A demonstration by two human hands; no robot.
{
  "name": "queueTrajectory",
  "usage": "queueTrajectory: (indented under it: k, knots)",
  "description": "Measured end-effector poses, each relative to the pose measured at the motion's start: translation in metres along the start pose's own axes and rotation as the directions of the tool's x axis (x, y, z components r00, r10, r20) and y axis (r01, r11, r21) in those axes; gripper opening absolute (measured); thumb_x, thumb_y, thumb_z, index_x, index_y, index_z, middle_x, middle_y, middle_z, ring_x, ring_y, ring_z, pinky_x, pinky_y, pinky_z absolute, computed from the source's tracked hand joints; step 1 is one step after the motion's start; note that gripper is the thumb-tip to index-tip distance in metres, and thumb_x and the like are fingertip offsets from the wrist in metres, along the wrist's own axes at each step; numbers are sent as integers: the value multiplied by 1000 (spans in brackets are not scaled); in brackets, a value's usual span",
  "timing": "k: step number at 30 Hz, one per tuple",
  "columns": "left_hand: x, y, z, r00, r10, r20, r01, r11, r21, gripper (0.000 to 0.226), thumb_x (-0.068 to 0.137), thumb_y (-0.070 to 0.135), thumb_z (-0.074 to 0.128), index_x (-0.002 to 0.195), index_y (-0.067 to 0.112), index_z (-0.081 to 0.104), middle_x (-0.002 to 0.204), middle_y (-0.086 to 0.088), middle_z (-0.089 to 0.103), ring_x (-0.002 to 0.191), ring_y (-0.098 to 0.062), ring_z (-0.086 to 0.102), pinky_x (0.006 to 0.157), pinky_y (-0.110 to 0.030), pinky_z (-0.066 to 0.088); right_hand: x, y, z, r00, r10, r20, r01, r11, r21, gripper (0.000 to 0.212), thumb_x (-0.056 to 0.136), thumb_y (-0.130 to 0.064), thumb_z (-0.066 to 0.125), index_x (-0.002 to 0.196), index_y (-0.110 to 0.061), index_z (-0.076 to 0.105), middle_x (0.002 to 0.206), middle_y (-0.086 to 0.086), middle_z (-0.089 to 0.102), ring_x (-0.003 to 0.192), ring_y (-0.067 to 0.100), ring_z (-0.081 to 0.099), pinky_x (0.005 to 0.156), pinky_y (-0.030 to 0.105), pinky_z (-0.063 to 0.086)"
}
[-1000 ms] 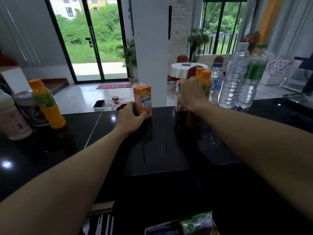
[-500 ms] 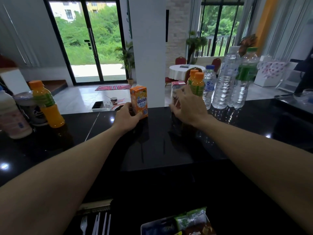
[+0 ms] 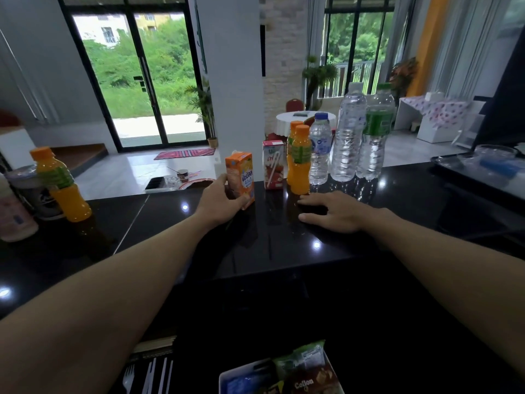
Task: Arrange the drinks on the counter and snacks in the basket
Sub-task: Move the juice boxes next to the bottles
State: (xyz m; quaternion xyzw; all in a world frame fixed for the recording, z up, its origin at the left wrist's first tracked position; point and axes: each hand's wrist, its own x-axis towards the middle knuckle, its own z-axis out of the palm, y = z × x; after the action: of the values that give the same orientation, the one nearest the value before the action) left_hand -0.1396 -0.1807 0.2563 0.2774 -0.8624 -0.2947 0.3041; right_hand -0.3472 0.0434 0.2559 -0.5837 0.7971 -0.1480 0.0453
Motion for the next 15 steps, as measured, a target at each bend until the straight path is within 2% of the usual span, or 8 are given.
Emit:
queueTrajectory:
  k: [3,7,8,12,15]
  knots:
    - [0,9,10,1000,-1,0,1,1000,-18,40,80,32,80,110,29,53,98,13,62,81,8,56,68,-9,39,-8,15,-6,1000,21,1,-21,1000,-9,71,88,-75,49,147,-35,49,156,-11,41,143,18,41,119,41,27]
    - [3,17,24,999,-51,14,52,996,-76,48,83,27,80,119,17,50,115,0,65,102,-15,64,88,-30,53,-10,28,-7,999,44,27,-43,999,-14,83,82,-84,42,151,-37,42,159,-12,36,144,19,38,120,44,26]
    - [4,20,27,997,-70,23,72,993,-92,47,84,27,79,118,18,48,119,-1,64,105,-17,64,90,-32,54,-9,30,-6,999,44,31,-44,999,-12,85,82,-85,42,152,-37,40,161,-12,33,146,19,36,121,43,24]
    - [9,27,42,994,-105,24,108,984,-139,40,88,26,74,117,21,46,125,-2,63,108,-14,59,84,-26,49,-5,35,-3,999,14,46,-15,1000,12,97,77,-91,37,155,-34,34,163,-11,27,151,12,22,120,37,16]
    - [10,28,49,993,-111,36,116,976,-183,45,93,26,70,131,16,49,131,-1,62,118,-16,59,98,-34,50,-1,39,-1,999,-17,43,17,1000,-16,103,74,-94,31,156,-32,32,164,-12,26,151,9,19,120,35,13]
